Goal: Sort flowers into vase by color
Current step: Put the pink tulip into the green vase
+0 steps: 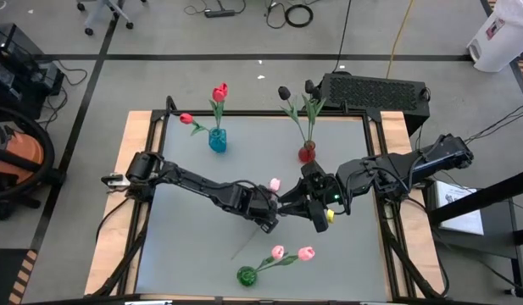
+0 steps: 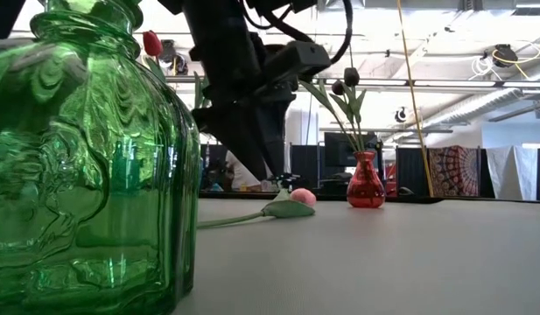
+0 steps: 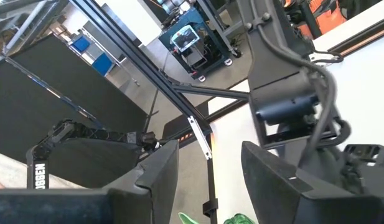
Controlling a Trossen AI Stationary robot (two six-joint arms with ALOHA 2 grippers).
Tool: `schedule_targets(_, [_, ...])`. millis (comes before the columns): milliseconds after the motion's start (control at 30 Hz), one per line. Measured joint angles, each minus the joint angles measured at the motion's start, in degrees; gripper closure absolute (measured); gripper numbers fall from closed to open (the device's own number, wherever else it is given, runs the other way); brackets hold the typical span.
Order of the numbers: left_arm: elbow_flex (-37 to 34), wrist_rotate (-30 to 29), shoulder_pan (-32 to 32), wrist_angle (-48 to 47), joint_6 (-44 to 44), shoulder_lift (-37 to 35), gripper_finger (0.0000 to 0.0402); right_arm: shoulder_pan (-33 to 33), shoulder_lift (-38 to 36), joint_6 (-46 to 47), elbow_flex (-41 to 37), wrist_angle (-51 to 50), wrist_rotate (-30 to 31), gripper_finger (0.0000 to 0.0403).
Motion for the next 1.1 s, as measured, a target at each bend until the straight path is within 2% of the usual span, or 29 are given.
schedule_targets(267, [-0.02,-3.31,0.28,0.41,0.80,0.80,0.0295,-0.02,0.00,0.02,0.00,0.00,0.00,0.0236])
schedule_targets(367, [-0.09,-2.75,1.83,0.30,1.97,2.17,0.0295,-0.01,0.00,0.00,0.00,-0.04,0.00,0.0236])
schedule_targets(500, [-0.08,1.71,2.84,-0.35,1.68,2.91,0.0295,-0.02,0.00,0.01,0.00,0.07,0.02,0.0236])
schedule_targets(1100, [-0.04,-0.32,-1.06,0.49,-1.53,4.54,0.0295,-0.02,-0.02,0.00,0.00,0.00,0.00,0.0236])
